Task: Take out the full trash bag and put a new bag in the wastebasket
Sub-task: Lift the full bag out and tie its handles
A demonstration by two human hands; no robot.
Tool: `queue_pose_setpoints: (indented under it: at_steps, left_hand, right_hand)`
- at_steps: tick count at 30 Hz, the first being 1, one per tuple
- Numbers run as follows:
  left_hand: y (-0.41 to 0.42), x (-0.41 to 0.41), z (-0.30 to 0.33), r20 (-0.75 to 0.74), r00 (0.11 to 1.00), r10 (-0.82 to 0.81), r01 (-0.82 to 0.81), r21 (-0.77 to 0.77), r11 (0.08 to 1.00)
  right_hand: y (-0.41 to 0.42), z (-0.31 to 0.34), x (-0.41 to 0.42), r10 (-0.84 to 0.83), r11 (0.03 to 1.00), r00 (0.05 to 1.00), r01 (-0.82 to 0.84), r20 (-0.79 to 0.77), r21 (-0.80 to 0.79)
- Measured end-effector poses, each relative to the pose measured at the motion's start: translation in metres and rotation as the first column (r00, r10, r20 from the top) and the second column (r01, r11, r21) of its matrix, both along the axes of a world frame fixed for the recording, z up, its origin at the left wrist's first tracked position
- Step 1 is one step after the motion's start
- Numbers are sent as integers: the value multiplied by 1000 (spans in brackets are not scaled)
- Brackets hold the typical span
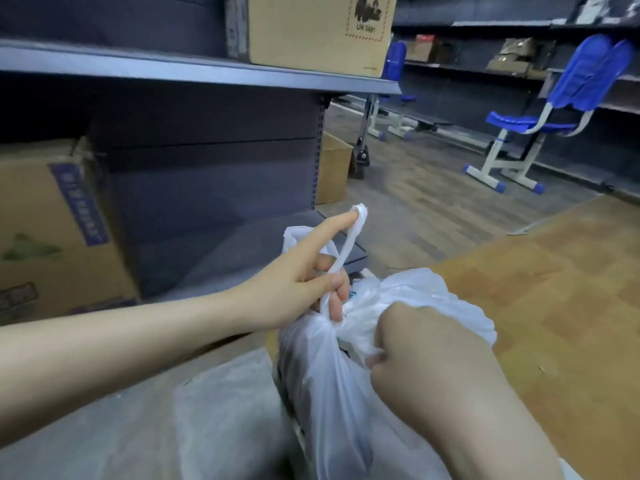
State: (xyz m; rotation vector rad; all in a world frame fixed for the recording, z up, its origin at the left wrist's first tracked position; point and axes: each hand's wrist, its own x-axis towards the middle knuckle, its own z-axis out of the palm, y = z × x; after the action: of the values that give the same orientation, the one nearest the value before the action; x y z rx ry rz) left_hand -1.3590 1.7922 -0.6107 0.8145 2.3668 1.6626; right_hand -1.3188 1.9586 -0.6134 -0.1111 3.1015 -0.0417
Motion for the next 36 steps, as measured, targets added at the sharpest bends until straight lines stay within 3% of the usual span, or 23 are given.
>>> queue_pose_setpoints:
  at_steps: [3,6,12,18,21,24,26,27,30,32,36]
  left_hand:
    - [1,3,1,-7,999,35,-35,-4,999]
    - [1,4,0,-28,998,55,-55,9,998]
    - [2,5,-2,-65,998,9,-8,8,1000]
    - [-2,1,-7,-83,993,-81,90,117,989]
    - [-1,-4,-11,-187,979,-79,105,136,985]
    - [-1,-6,-12,-304,936,-179,221,110,969]
    - [1,-6,-13,-379,895,-237,286,78,955]
    - [3,-7,-15,-400,883,-247,303,83,949]
    - [7,-8,-23,-395,893,-217,284,121,951]
    - [8,-8,-24,-382,905,-186,259,149,954]
    - [8,-4,-23,-300,940,-161,238,241,941]
  right_hand:
    - [-12,29,10,35,992,999,-30,36,-120]
    - [-16,54,14,47,992,987,-29,157,-121]
    - [-28,68,11,15,992,977,12,213,-125]
    - [-43,70,9,-79,996,980,86,181,-35]
    - [-45,75,15,-114,993,984,113,133,19]
    - [-39,71,24,-138,990,988,137,64,8]
    - [-36,66,27,-170,972,983,178,63,-154]
    - [-35,61,27,-194,929,978,206,72,-307]
    - [-31,44,27,-300,657,953,240,44,-715]
    - [-31,30,30,-330,589,943,164,-51,-791]
    - [-37,10,37,-277,493,908,-147,-315,-857]
